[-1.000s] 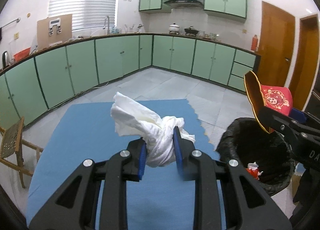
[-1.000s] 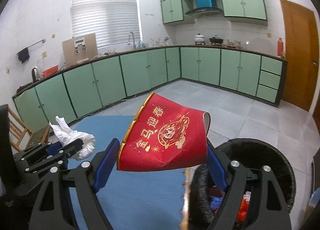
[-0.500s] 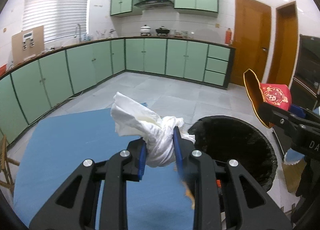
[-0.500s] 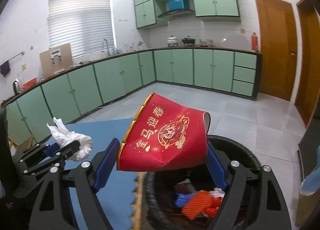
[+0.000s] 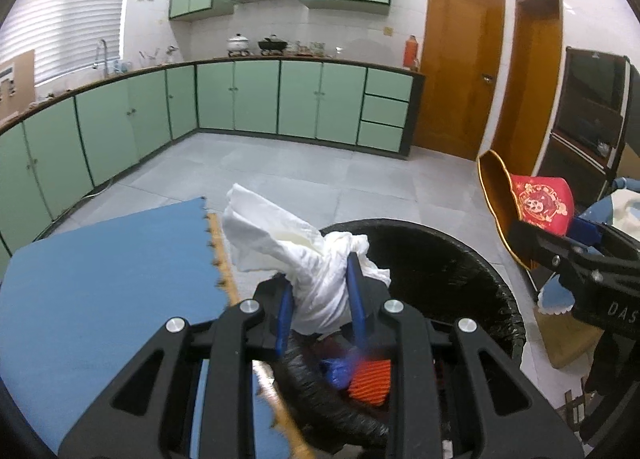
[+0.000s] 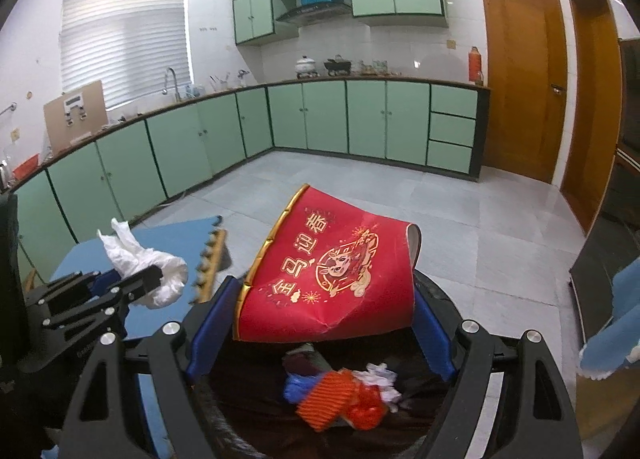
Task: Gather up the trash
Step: 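Carry the tissue and red cup over the bin with both tools, then open both tools to drop the tissue and red cup into the bin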
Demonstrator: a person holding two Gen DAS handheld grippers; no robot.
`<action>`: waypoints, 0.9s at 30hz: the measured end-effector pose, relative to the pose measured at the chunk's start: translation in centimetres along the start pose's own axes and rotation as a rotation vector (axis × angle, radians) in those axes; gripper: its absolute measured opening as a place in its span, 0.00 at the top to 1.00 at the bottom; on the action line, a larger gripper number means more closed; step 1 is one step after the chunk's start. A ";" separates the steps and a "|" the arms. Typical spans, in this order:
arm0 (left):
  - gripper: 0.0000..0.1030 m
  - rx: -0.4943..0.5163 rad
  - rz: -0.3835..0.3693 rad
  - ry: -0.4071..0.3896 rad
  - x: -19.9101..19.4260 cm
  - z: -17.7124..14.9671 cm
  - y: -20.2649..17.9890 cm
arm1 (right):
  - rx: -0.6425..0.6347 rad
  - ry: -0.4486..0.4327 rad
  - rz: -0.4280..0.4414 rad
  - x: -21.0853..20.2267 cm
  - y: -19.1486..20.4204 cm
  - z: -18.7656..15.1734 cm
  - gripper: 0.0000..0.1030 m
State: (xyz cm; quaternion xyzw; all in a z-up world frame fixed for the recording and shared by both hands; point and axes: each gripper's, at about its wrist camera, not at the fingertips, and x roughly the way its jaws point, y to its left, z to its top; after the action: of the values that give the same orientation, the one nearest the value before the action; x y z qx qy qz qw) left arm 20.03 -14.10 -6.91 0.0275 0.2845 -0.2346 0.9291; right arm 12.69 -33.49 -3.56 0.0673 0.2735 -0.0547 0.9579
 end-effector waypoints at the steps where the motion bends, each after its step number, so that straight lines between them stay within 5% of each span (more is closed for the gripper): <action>1: 0.77 0.003 -0.009 0.004 0.7 -0.1 -0.5 | 0.003 0.006 -0.002 0.4 -0.5 -0.2 0.22; 18: 0.75 0.081 -0.039 0.112 8.5 -1.7 -3.4 | 0.025 0.133 -0.040 6.5 -5.6 -4.0 0.21; 27: 0.45 0.061 -0.074 0.127 8.6 -1.4 -3.0 | 0.031 0.157 -0.079 7.3 -6.9 -5.0 0.09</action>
State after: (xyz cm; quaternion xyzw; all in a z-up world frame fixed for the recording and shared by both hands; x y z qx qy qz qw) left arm 24.17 -20.09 -12.48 0.0601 0.3365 -0.2751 0.8986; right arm 15.29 -40.02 -12.38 0.0753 0.3495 -0.0911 0.9295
